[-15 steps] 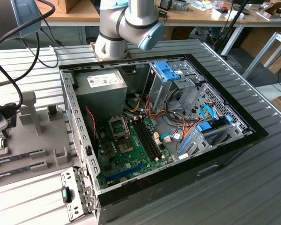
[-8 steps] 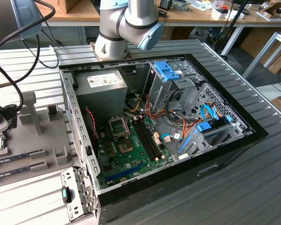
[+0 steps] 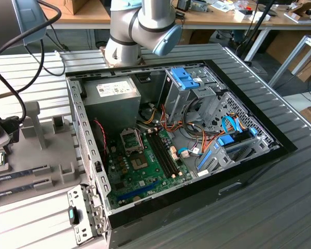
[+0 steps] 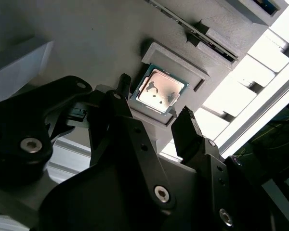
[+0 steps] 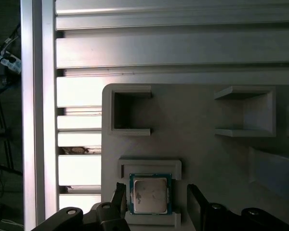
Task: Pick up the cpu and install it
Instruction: 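Pick up the cpu and move it towards the insertion slot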
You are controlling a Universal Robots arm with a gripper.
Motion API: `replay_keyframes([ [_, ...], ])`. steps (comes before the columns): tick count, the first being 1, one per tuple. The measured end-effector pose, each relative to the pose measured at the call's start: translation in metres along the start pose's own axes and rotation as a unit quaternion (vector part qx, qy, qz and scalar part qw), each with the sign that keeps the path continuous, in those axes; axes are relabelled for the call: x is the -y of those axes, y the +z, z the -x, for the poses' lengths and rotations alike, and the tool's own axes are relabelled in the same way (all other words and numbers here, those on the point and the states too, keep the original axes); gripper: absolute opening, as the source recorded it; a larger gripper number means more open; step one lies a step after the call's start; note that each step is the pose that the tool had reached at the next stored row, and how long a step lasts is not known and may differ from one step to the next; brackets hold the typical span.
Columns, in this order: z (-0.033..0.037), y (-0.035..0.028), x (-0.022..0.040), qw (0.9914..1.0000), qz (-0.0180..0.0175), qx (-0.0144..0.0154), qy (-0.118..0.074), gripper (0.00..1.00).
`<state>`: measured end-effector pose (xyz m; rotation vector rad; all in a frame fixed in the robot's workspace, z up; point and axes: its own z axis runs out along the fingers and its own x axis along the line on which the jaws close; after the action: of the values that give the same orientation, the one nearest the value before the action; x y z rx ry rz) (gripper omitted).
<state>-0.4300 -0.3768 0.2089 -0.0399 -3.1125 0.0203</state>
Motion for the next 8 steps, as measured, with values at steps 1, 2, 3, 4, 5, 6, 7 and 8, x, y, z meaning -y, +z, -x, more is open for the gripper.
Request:
replay_keyframes([
  [1,0.0,0.0001,0.0,1.0,0.0,0.0,0.0,0.62],
  [2,0.0,0.0003,0.0,1.0,0.0,0.0,0.0,0.62],
  [3,0.0,0.0005,0.0,1.0,0.0,0.0,0.0,0.62],
  [4,0.0,0.0009,0.0,1.0,0.0,0.0,0.0,0.62],
  [5,0.0,0.0013,0.0,1.0,0.0,0.0001,0.0,0.62],
  [6,0.0,0.0017,0.0,1.0,0.0,0.0,0.0,0.62],
  [7,0.0001,0.0021,0.0,1.0,0.0,0.0,0.0,0.62],
  [8,0.0001,0.0027,0.0,1.0,0.0,0.0001,0.0,0.62],
])
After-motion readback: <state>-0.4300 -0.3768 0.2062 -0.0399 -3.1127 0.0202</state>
